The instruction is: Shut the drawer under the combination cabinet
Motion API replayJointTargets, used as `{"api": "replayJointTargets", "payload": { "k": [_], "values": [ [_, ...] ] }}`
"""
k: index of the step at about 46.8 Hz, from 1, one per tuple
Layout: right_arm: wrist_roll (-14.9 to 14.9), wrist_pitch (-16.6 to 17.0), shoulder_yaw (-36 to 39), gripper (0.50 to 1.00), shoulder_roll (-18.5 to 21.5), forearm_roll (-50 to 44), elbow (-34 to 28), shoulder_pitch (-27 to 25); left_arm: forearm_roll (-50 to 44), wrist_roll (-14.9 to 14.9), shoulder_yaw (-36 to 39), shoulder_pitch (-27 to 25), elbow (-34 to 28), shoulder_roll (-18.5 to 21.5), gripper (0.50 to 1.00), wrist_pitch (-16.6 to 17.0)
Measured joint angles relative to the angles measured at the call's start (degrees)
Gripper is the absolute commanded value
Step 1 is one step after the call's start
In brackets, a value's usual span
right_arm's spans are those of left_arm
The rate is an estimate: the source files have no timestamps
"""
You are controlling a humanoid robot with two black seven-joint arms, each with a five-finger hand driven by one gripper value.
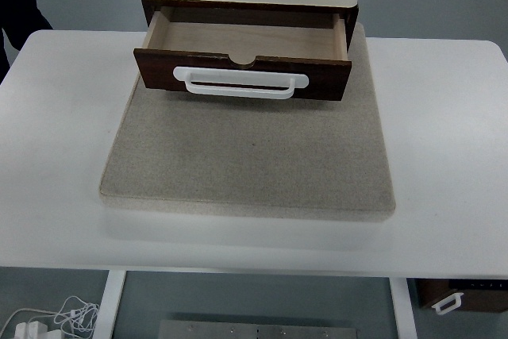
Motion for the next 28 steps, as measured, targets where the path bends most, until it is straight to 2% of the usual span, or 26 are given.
{"api": "replayJointTargets", "payload": {
  "k": [13, 28],
  "values": [
    [0.0, 0.0, 0.0, 0.952, 0.0, 0.0, 0.0, 0.0, 4.0, 0.1, 3.0, -0.6, -11.5, -0.1, 1.0, 1.1],
    [0.0, 0.0, 0.0, 0.952, 0.0, 0.0, 0.0, 0.0, 4.0, 1.0, 16.2, -7.0, -23.4, 1.4, 1.0, 2.5]
  ]
}}
